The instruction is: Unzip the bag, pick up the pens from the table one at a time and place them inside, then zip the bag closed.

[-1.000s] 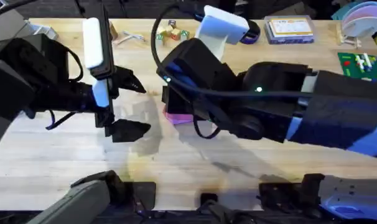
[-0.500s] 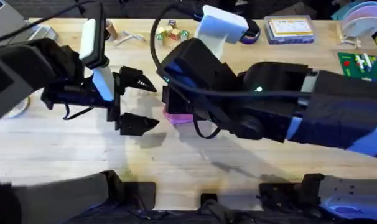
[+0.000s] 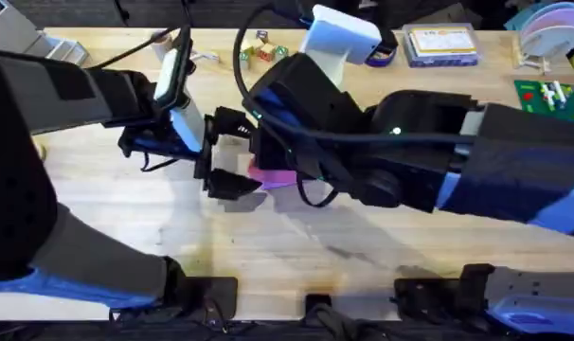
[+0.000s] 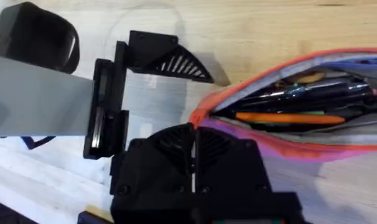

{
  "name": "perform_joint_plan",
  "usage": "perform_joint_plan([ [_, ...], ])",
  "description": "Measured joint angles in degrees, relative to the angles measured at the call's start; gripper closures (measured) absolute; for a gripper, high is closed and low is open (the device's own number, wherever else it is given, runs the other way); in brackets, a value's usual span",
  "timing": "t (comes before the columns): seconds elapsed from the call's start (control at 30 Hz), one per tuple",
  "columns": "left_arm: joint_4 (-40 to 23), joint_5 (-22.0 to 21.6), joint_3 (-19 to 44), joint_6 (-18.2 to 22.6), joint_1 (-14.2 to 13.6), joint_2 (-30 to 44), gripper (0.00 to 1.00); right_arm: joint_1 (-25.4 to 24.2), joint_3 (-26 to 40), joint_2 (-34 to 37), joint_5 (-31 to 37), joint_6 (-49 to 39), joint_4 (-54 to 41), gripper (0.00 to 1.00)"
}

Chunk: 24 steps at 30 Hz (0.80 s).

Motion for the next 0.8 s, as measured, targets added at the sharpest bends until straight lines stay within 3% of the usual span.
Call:
perform_joint_plan([
  [0.17,3.8,1.6,0.0,-0.2,-1.5,0.0,0.039,0.0,0.0,0.0,0.0,0.0,0.0,0.972],
  [0.27,6.1,1.7,0.0,-1.6,-1.8,0.0,0.141,0.0,0.0,0.0,0.0,0.0,0.0,0.971],
  [0.3,7.2,2.1,0.0,-3.8,-2.2,0.0,0.701,0.0,0.0,0.0,0.0,0.0,0.0,0.971],
  [0.37,7.2,1.9,0.0,-4.4,-2.3,0.0,0.922,0.0,0.0,0.0,0.0,0.0,0.0,0.971],
  [0.53,7.4,1.8,0.0,-4.7,-2.4,0.0,0.953,-1.5,0.0,0.0,-0.3,0.0,-2.4,0.972],
  [0.8,7.4,1.9,0.0,-4.8,-2.6,0.0,0.954,-8.7,0.0,0.0,-1.4,-3.7,-4.4,0.972],
])
